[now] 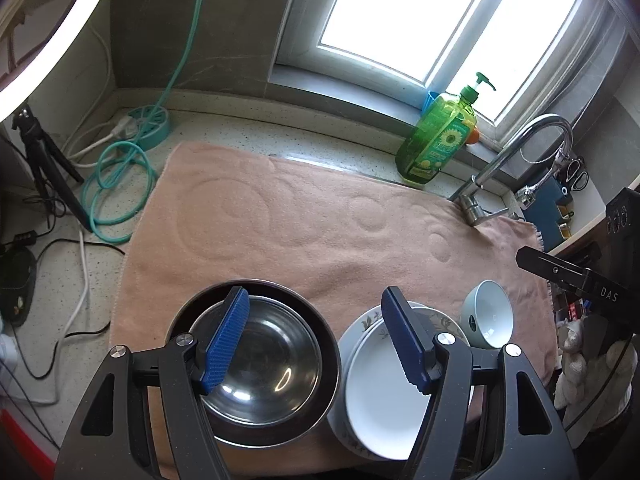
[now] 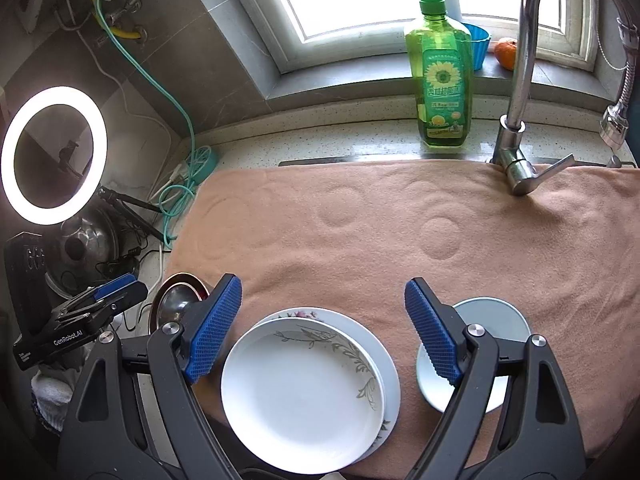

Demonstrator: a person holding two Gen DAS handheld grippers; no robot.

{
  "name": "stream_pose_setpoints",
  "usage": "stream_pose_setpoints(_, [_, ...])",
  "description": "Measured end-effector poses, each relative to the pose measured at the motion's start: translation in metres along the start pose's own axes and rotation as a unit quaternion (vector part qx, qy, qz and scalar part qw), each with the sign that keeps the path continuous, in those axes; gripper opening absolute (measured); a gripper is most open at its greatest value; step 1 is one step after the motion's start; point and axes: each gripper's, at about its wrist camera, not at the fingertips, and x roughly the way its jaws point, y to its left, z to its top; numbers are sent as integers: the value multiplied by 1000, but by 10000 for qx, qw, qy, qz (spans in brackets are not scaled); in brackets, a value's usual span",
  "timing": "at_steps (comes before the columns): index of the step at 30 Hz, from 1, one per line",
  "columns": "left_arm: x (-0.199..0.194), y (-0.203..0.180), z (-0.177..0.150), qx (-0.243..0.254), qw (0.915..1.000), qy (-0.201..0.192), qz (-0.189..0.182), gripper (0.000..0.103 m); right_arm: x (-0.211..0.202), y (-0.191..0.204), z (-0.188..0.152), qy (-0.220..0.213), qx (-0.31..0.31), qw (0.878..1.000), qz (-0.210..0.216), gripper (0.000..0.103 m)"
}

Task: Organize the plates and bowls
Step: 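Move the open right gripper to the white ceramic bowl's rim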

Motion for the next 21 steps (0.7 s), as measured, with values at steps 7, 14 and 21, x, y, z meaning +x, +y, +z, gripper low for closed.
stream_pose_setpoints(7, [15, -36, 2, 214, 9995, 84, -219, 69, -21, -45, -1, -111, 252, 9994, -216, 86])
stream_pose_setpoints(14, [36, -77, 3, 427, 9977, 242, -464, 69, -36, -94, -10, -149, 568, 9975, -399, 86])
stream_pose_setpoints(21, [59, -116, -2, 608, 9949, 467, -649, 69, -43, -136, -23, -126, 840, 9950, -525, 86])
